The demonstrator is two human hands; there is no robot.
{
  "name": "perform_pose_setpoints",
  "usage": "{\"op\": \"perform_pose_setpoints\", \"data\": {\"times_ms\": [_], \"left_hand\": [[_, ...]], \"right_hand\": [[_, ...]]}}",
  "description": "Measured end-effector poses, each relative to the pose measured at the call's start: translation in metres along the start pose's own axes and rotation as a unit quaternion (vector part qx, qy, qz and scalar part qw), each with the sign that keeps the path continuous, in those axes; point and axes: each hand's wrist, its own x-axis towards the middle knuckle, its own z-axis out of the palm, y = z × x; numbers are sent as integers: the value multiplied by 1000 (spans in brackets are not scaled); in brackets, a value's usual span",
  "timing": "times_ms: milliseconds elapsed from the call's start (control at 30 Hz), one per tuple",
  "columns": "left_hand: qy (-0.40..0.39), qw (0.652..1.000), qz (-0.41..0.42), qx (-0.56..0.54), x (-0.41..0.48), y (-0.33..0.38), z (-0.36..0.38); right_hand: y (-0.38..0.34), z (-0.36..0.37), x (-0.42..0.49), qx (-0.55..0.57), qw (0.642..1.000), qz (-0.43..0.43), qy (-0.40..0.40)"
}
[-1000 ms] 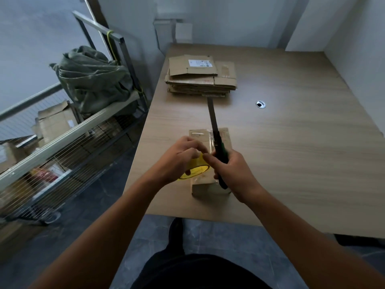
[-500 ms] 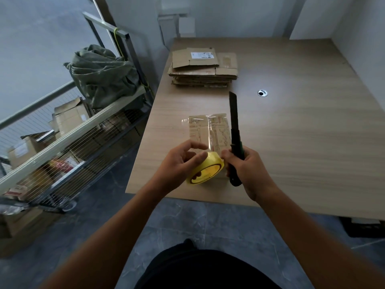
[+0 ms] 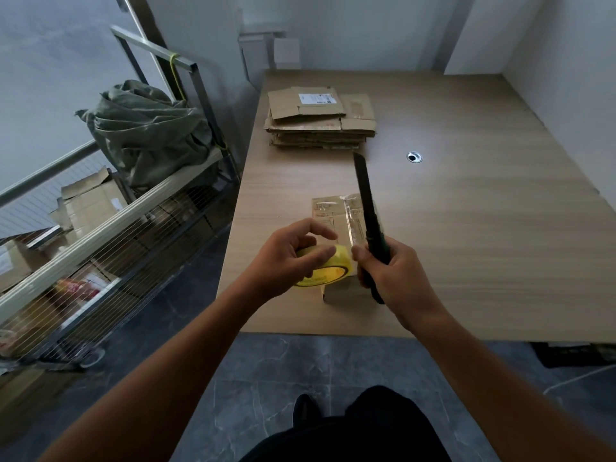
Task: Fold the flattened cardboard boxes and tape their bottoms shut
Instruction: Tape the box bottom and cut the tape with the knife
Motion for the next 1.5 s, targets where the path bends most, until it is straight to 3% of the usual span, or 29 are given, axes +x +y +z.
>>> {"op": "perform_pose_setpoints", "data": {"times_ms": [133,200,300,467,700,833,967,1067,1167,1267,1367,1433,1500], "left_hand": [[-32,999,-8,29,-5,-2,-7],[-28,994,-15,107,-7,-6,-15],[-28,970,-41,238,-5,-14,-29],[-52,945,-101,308,14,-30,-23],[-50,927,-169,332,41,-73,-4],[-31,909,-201,362,46,-94,13],[5,922,-226,313,46,-107,18],[6,927,-234,292,50,-111,16],[-15,925,-261,277,55,-113,12],[-32,920,-272,279,59,-107,13],[-22,921,-261,288,60,-103,17],[-13,922,-259,287,59,-103,18],[-8,927,-251,280,57,-103,19]], "right_hand": [[0,1,2,-7,998,26,50],[1,-12,6,35,993,57,93],[9,-36,11,1,992,64,109],[35,-68,29,-16,984,103,143],[91,-79,57,-40,977,187,99],[122,-76,72,24,965,254,65],[140,-77,87,98,948,298,53],[149,-78,94,94,915,391,-23],[153,-77,94,82,903,421,-15],[131,-78,87,-51,943,323,58],[98,-71,75,-258,957,102,89],[76,-51,65,-304,951,-3,53],[70,-25,59,-358,931,-19,-63]]}}
